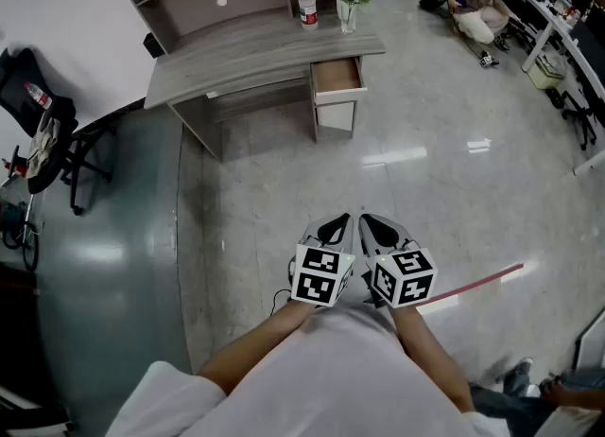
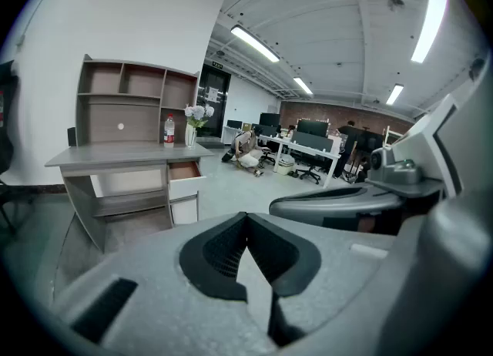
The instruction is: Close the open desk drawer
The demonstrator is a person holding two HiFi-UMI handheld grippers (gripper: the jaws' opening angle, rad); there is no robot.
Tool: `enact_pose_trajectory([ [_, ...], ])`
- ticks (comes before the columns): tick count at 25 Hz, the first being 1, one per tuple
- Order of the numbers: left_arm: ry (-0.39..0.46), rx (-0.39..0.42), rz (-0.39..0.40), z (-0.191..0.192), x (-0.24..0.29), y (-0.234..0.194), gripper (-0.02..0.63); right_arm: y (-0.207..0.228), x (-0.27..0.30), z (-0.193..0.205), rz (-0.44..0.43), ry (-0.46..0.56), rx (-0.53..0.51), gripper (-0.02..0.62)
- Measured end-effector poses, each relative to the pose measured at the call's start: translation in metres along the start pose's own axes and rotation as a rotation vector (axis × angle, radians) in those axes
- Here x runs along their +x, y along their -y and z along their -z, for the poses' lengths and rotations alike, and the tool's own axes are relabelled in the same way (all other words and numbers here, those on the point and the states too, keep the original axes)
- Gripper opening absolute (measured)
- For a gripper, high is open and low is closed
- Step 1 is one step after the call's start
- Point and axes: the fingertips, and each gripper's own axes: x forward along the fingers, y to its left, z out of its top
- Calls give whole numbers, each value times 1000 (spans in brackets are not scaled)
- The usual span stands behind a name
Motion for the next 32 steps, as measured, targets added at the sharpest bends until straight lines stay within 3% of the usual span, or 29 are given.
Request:
enact_pose_trajectory([
  [18, 14, -44, -7, -7, 6, -25, 3, -2, 21, -8, -5, -15, -12, 2],
  [32, -3, -57, -80, -41, 60, -64, 3, 38, 82, -36, -79, -38, 2, 2],
])
